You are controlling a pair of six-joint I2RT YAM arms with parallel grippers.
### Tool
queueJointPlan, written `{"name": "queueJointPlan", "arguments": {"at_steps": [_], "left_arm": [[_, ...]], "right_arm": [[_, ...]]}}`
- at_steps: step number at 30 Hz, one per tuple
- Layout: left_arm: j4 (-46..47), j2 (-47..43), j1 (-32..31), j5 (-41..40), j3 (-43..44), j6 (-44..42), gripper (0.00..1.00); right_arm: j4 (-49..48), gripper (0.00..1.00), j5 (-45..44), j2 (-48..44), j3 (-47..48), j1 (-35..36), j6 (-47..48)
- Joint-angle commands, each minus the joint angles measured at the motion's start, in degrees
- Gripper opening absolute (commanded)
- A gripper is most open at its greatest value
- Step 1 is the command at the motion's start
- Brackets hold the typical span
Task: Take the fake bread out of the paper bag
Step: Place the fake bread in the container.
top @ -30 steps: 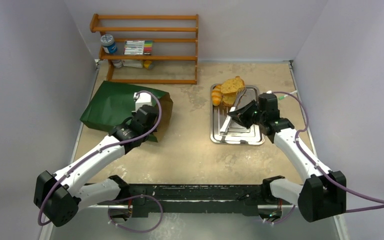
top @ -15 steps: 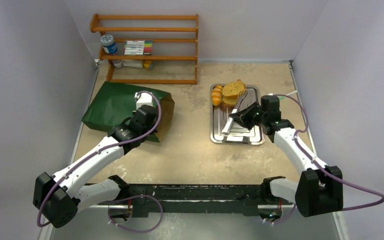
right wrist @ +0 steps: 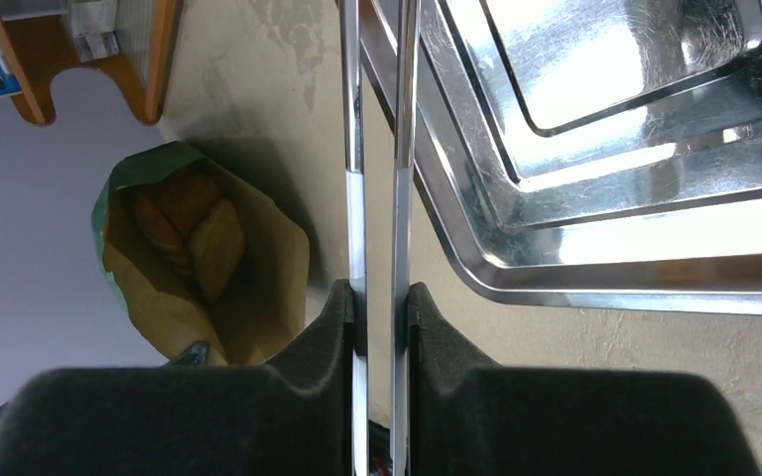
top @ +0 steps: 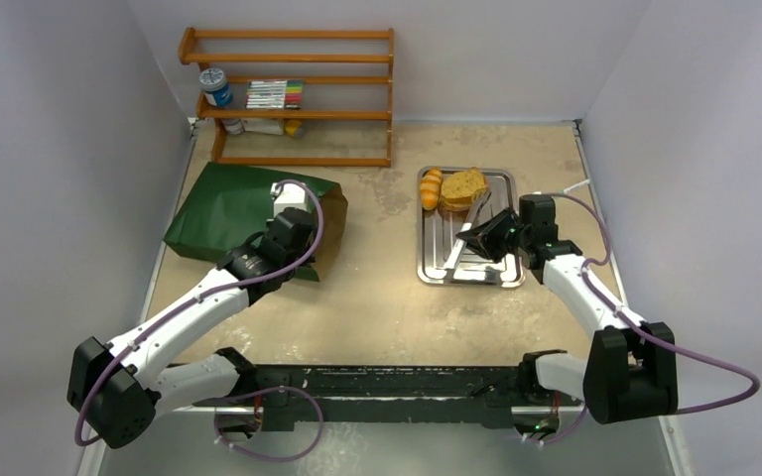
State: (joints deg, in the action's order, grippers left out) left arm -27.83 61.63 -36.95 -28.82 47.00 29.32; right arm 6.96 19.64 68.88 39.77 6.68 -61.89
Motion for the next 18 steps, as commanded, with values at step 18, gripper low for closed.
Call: {"name": "queueJointPlan", "arguments": {"at_steps": [18], "left_arm": [[3.3,-0.4,-1.4,-0.4,0.5,0.7,0.00]], "right_arm": [[-2.8,0.30,3.6,-1.8,-2.7,-1.7,1.0]]}}
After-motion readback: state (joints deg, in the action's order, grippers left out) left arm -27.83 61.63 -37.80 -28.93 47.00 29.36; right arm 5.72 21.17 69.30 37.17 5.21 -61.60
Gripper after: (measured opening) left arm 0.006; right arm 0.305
